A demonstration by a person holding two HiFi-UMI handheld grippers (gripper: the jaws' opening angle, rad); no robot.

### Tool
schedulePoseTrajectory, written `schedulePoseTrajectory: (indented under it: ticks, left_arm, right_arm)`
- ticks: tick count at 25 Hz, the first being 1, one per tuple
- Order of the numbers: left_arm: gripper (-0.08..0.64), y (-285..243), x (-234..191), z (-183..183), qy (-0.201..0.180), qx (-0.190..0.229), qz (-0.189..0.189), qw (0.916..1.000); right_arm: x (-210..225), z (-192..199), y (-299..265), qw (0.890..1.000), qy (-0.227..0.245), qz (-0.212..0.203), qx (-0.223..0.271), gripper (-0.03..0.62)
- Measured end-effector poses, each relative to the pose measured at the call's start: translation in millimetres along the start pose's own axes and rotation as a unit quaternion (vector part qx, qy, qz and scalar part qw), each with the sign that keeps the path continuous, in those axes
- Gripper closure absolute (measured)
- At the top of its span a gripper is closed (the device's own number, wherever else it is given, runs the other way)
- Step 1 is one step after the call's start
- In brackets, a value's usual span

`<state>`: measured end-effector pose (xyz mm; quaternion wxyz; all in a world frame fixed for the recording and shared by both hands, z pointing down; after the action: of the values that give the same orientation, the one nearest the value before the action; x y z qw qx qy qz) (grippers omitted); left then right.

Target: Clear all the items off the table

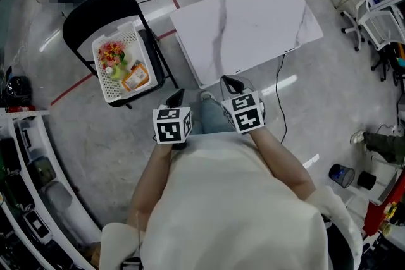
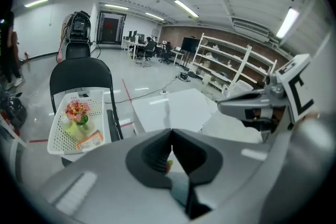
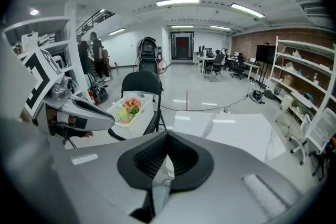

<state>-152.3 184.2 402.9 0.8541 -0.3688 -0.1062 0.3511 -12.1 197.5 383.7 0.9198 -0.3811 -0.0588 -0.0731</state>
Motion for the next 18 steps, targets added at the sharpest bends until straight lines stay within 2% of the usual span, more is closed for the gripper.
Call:
schedulePoseTrajectory:
  ticks: [5, 12, 18]
  left_arm:
    - [0.552, 2.8, 27.1, -5.3, -0.017, 0.004, 0.01, 0.9998]
    - [0.552, 3.7, 63.8, -10.3, 0.001, 0.019, -0.006, 0.9998]
    - [0.552, 2.6, 113.7, -3.6, 0.017, 0.028, -0.023, 0.9992]
  right_arm:
    - [18.7, 4.3, 21.3, 1.0, -0.006, 0.012, 0.01, 0.594]
    - [45.2, 12.3, 50.0, 1.0, 0.003, 0.006, 0.025, 0.594]
    - [79.2, 42.5, 85.9, 1.0, 0.015, 0.005, 0.024, 0.594]
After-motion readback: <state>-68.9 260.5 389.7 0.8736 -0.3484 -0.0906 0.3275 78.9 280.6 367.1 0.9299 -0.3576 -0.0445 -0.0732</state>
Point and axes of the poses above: the fingertips, and each gripper's own axes: y backward along the fingers, x to its right, z out of its underside, the point moved 2 cm from there along y, backward along the fingers, and after that the axes turned 13 degrees about -y, right-handed, at the moved point
